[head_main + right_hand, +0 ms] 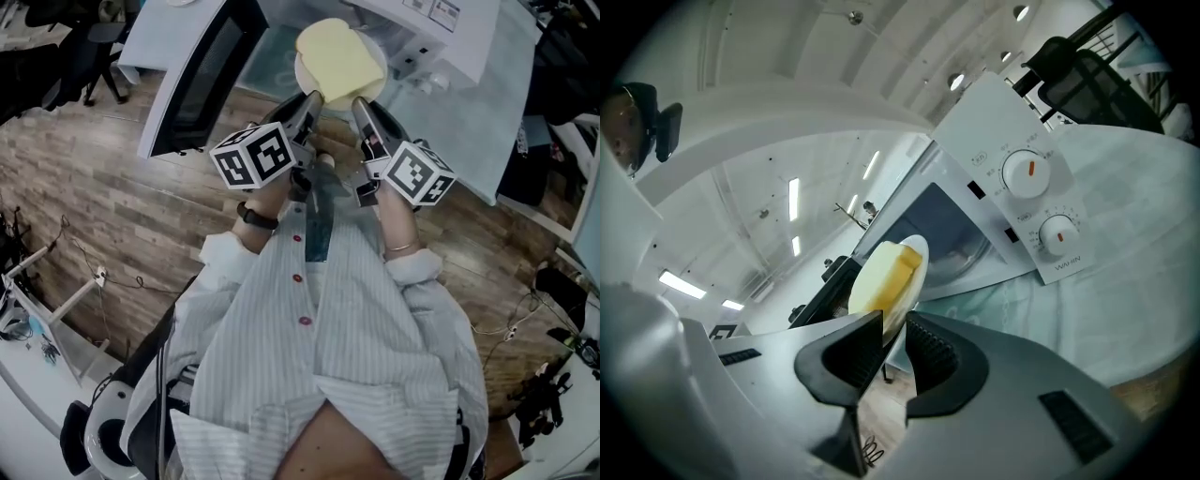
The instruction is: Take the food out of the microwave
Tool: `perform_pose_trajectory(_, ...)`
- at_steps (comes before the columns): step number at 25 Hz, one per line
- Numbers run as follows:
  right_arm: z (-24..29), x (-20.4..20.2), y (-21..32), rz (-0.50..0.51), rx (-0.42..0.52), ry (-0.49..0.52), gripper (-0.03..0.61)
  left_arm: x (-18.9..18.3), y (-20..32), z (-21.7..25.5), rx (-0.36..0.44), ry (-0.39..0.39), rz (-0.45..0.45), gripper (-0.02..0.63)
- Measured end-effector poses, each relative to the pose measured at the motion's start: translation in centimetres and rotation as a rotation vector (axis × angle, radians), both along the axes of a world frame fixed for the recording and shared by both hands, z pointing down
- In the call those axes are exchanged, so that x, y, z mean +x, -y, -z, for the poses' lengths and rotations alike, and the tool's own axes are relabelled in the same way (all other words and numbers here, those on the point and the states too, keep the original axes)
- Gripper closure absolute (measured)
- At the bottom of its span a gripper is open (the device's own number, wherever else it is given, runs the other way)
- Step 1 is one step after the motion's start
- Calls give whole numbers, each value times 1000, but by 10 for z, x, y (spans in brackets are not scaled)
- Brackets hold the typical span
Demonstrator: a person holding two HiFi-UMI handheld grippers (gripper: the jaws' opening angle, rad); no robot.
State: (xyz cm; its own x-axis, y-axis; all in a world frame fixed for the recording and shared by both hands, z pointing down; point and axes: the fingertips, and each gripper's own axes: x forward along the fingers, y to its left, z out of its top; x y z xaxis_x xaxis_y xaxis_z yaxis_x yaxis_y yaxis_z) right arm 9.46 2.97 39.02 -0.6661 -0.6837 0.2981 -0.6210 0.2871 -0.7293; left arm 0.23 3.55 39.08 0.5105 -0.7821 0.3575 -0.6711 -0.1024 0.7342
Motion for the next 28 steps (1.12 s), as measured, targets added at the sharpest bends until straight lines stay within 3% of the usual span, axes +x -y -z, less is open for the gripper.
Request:
perform_pose_trajectory(9, 31, -7, -8, -11, 39, 18, 483, -7, -8, 29, 26, -21, -26, 535)
perform_pose_trajectory(28, 45, -22, 5, -69, 74, 14, 485, -24, 10, 38, 52, -51, -78, 535)
